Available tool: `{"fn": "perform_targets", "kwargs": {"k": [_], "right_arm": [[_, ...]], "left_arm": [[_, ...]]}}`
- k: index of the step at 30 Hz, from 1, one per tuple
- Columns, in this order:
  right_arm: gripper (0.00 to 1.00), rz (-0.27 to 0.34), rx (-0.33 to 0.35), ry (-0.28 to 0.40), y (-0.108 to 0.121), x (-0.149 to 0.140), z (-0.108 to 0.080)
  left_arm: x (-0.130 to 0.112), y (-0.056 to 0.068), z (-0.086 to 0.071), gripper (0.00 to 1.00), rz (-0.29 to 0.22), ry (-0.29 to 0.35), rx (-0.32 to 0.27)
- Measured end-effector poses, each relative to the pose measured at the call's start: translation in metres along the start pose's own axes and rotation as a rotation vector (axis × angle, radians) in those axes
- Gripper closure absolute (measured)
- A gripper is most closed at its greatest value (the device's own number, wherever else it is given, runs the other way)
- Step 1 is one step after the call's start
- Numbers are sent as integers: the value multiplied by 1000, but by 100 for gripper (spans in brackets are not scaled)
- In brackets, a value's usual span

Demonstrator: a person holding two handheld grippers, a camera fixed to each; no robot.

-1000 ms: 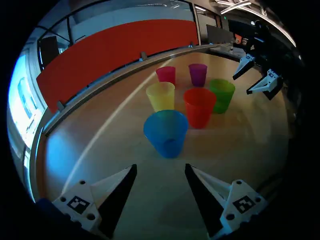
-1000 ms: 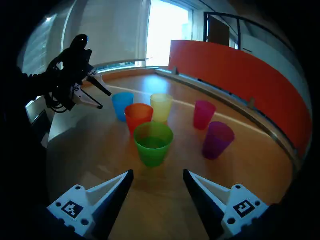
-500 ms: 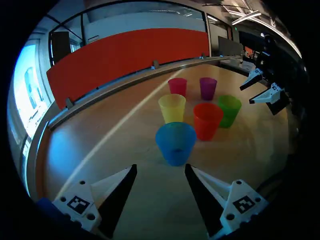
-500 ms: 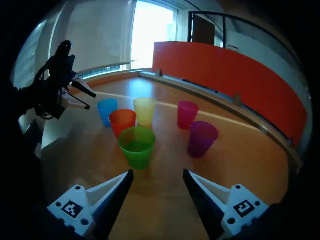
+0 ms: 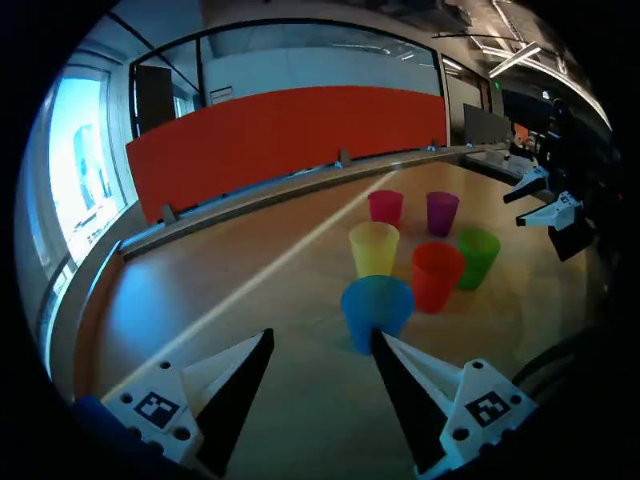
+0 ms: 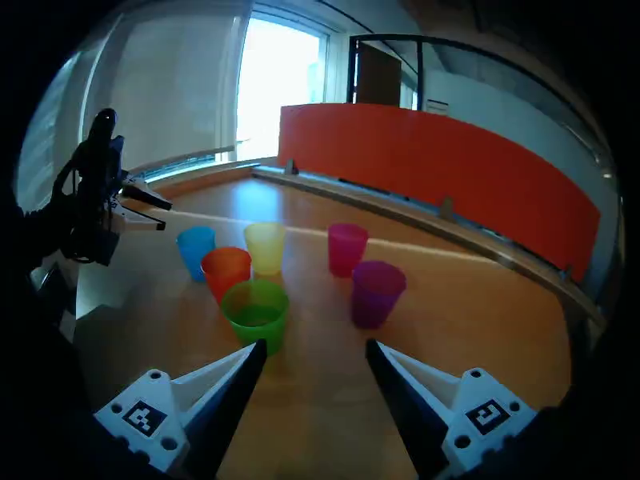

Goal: Pour water

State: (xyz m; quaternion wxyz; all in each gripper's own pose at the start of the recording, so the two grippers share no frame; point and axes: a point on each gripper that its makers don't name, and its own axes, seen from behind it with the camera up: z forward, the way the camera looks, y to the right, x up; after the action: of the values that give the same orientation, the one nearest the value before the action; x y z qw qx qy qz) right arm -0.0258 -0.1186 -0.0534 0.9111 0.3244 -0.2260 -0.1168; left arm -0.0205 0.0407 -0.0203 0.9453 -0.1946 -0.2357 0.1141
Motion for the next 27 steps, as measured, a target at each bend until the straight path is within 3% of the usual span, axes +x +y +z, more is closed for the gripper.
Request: {"fn": "perform_targets", "kwargs": {"k": [18, 27], "right_arm": [[4, 19, -168, 164, 29, 47, -14], [4, 43, -245, 234, 51, 66, -18]], "left_arm": [[27, -23, -12, 11, -69, 128, 100], [58, -37, -24, 12, -59, 213, 174]]}}
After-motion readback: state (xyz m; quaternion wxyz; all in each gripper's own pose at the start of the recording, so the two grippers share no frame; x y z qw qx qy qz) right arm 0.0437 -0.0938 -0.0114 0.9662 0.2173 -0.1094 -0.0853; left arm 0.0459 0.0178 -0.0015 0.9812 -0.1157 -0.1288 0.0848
